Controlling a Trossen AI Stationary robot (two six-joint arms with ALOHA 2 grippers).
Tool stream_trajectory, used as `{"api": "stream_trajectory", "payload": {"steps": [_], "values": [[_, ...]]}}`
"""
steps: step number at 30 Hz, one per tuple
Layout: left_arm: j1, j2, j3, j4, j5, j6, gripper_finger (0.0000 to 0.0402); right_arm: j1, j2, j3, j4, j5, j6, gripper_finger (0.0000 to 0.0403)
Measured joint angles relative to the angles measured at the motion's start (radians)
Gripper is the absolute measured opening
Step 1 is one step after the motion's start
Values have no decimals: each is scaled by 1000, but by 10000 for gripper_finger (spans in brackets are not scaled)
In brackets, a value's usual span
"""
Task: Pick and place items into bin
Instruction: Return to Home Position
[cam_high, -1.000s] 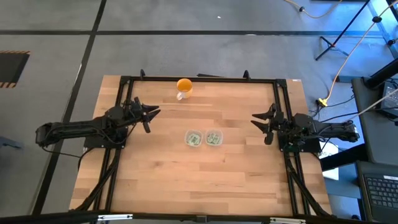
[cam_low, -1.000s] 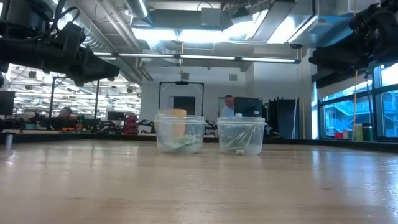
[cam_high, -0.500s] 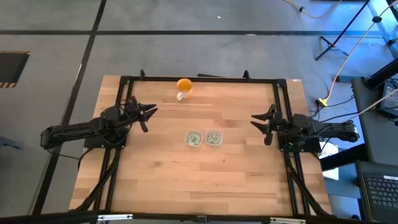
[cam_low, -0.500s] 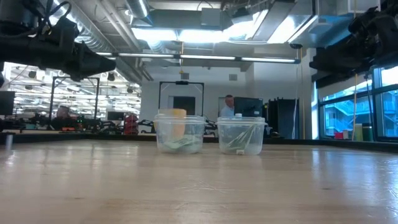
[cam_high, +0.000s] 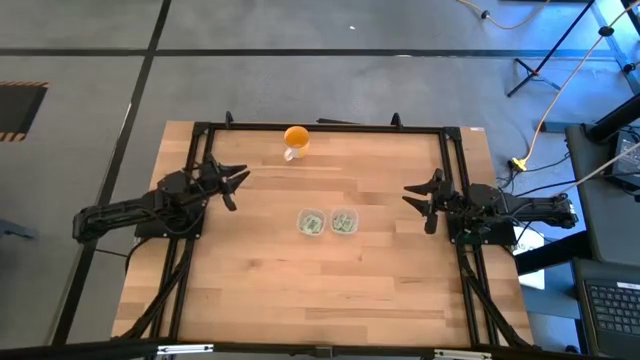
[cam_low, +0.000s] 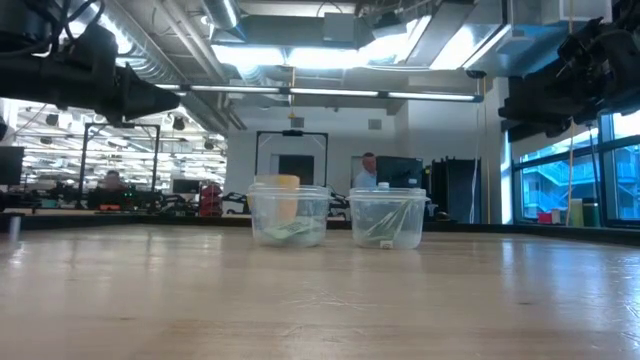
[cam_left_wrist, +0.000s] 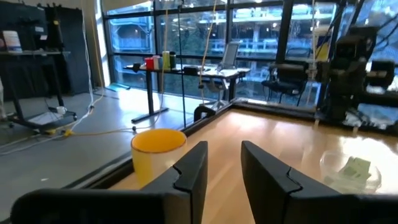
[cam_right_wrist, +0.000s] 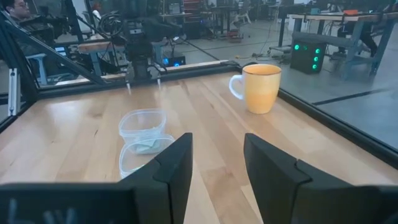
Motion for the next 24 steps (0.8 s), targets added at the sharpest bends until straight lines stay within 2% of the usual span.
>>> {"api": "stream_trajectory", "payload": {"steps": [13,24], "values": [[0,4,0,1,2,35,92,0,1,0,-1,0,-78,148],[0,4,0,1,3,33,92,0,1,0,-1,0,-74,148]]}}
